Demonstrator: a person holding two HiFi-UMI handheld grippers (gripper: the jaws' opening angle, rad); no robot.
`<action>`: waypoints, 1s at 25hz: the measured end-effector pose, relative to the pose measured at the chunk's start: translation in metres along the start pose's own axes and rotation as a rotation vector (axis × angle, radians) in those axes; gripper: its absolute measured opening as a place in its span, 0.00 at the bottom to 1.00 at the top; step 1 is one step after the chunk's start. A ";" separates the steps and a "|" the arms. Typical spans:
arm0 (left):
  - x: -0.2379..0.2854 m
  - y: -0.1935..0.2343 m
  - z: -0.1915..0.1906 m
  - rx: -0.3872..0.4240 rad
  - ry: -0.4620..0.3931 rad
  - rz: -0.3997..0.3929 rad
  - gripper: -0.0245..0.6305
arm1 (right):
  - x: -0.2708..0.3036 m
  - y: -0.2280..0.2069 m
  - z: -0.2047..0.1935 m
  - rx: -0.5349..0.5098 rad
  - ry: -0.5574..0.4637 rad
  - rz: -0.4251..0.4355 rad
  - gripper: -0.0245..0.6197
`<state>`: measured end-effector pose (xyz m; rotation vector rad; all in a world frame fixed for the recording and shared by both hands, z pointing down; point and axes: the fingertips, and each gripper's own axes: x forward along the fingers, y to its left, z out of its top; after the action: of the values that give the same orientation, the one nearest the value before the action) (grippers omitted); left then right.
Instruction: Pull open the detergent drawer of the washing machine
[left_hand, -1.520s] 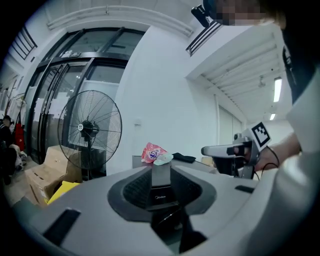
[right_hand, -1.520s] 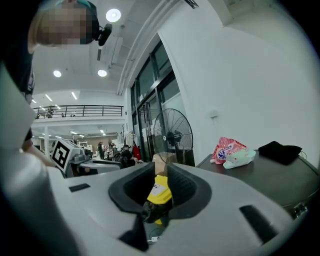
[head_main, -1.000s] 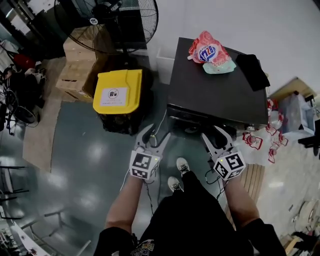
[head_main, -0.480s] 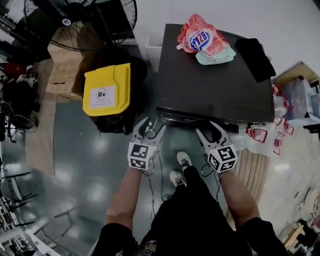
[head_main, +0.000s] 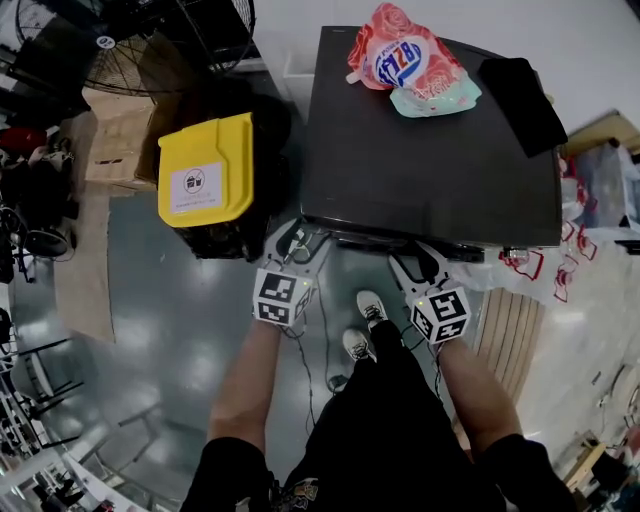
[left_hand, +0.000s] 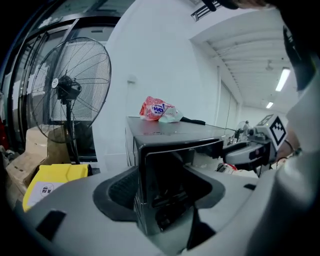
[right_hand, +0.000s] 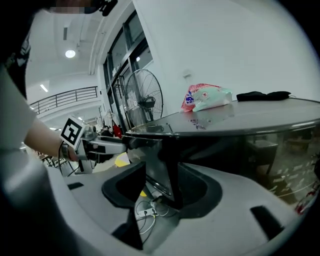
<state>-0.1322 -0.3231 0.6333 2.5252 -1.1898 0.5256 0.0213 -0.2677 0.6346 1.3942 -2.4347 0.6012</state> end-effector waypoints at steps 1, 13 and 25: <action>0.000 -0.001 0.000 0.002 -0.001 -0.004 0.42 | 0.001 0.001 -0.001 -0.001 0.002 0.002 0.35; 0.000 -0.004 -0.005 -0.018 -0.004 -0.003 0.39 | 0.014 0.008 -0.006 0.002 0.035 -0.037 0.31; -0.019 -0.015 -0.015 -0.033 -0.001 0.008 0.39 | 0.000 0.020 -0.016 0.020 0.060 -0.071 0.28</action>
<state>-0.1346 -0.2952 0.6365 2.4941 -1.1989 0.5025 0.0043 -0.2510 0.6440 1.4423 -2.3288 0.6421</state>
